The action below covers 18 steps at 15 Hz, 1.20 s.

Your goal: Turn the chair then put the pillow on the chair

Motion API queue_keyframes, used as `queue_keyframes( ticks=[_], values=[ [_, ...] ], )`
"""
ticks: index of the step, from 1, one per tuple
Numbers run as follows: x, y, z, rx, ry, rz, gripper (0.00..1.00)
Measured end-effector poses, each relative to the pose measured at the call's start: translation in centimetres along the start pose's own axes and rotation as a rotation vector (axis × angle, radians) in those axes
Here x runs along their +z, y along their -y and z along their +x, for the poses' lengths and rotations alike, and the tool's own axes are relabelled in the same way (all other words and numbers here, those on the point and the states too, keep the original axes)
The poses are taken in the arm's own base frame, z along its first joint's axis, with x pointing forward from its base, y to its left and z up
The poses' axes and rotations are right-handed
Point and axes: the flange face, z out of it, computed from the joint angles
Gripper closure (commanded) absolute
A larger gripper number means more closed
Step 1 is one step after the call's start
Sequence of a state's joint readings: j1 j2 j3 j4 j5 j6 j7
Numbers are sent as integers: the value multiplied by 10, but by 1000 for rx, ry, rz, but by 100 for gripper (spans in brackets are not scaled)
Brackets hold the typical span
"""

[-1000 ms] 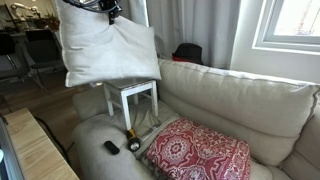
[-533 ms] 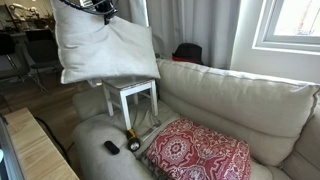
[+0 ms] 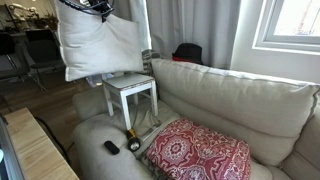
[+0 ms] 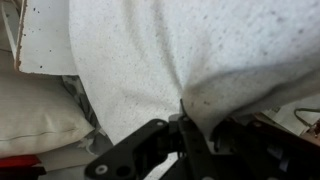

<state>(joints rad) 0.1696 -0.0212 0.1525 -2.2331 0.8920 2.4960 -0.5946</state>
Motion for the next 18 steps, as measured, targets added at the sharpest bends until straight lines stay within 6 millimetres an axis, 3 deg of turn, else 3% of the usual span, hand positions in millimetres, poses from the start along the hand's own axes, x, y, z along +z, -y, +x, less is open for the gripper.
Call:
queue_keyframes(
  ticks=[8,18],
  values=[
    [52,5,-6,86,-61,-12,96],
    [87,13,4,190,-212,-55,96]
  ],
)
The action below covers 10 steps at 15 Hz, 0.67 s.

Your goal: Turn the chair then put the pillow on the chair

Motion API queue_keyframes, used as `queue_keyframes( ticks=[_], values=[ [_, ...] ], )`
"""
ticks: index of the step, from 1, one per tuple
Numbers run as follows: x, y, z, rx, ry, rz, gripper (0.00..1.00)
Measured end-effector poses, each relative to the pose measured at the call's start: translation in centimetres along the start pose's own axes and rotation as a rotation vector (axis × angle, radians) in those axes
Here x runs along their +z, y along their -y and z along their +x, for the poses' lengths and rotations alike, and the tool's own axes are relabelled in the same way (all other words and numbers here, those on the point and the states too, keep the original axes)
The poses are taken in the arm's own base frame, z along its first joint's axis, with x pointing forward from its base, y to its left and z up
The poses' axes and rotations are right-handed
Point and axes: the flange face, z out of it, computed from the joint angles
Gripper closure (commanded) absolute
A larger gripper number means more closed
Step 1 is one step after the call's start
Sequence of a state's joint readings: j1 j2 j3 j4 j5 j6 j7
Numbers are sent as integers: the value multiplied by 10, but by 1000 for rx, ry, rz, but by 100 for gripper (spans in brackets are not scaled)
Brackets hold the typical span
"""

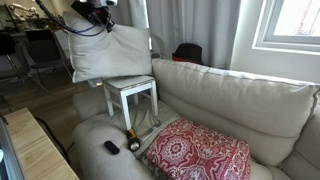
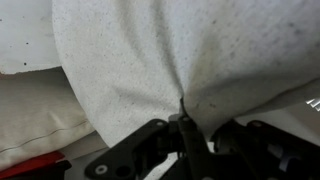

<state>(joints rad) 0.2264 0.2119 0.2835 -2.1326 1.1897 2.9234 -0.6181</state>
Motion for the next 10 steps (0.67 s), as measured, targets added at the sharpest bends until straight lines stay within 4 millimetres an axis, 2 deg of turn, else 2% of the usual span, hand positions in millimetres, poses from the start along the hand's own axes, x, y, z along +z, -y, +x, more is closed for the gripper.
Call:
queue_keyframes(
  ticks=[6,7,9,10],
  values=[
    [25,4,-5,-50,5,1,94],
    [29,3,-8,-61,16,-2,59],
    [39,0,-14,-87,41,-12,59],
    [42,-1,-17,-98,51,-18,53]
  ],
)
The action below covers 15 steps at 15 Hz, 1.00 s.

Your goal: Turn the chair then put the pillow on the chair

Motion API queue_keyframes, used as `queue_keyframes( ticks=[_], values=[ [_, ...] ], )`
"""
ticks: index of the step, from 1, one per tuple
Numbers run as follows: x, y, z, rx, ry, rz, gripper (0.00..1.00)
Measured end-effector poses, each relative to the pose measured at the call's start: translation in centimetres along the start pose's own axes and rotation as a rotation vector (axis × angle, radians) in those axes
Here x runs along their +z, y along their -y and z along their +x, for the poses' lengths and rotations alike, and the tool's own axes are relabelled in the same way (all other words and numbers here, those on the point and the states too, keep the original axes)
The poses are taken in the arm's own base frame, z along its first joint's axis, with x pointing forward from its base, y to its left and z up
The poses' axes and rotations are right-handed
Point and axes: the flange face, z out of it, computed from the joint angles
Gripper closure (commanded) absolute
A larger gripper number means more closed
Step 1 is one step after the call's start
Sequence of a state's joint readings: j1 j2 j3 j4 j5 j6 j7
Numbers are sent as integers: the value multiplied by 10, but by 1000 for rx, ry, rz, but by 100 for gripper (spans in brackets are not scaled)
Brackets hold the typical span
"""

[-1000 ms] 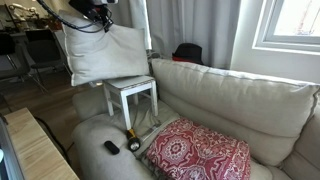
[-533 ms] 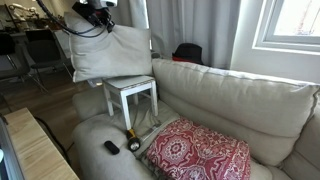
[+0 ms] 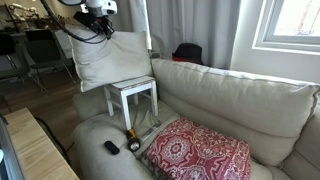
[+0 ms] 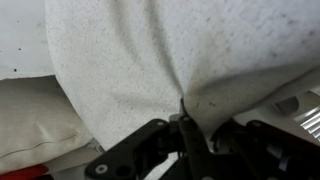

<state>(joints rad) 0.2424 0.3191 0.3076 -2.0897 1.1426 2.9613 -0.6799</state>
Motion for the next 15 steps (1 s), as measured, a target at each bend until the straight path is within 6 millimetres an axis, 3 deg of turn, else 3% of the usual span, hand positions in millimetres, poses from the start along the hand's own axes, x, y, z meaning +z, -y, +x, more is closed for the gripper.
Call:
queue_keyframes(
  ticks=[7,12,15],
  values=[
    [6,8,1,0,22,-10,1],
    [-4,23,19,47,20,42,0],
    [-18,19,31,76,15,40,0]
  ],
)
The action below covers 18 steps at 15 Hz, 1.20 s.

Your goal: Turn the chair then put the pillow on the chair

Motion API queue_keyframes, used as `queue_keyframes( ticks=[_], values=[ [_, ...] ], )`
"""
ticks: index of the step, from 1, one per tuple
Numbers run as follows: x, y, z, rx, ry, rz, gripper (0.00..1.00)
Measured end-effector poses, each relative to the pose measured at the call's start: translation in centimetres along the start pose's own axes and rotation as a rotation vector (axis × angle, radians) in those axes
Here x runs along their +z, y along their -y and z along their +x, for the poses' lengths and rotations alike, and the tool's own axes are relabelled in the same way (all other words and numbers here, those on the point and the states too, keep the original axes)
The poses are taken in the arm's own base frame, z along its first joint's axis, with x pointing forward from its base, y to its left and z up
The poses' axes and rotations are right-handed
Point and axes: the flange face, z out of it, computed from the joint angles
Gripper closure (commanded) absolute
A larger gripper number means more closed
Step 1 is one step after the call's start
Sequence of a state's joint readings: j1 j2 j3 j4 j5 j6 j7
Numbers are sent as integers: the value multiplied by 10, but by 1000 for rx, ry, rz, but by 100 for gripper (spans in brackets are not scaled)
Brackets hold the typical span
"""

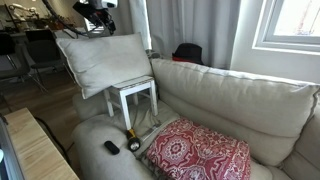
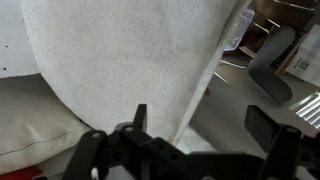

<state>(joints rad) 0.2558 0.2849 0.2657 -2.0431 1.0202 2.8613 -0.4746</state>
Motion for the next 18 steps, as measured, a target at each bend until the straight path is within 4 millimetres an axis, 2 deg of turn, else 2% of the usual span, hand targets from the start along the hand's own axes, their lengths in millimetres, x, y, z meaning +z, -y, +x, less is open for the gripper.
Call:
queue_keyframes(
  ticks=[3,5,8,12,15,18],
  values=[
    [-24,-12,15,-8,72,26,0],
    [-51,-20,27,-29,131,37,0],
    [-109,-30,42,-40,224,59,0],
    [-193,-37,49,-105,324,13,0],
    [-246,-36,52,-160,314,-48,0],
    [-292,-30,55,-204,256,-98,0]
  ],
)
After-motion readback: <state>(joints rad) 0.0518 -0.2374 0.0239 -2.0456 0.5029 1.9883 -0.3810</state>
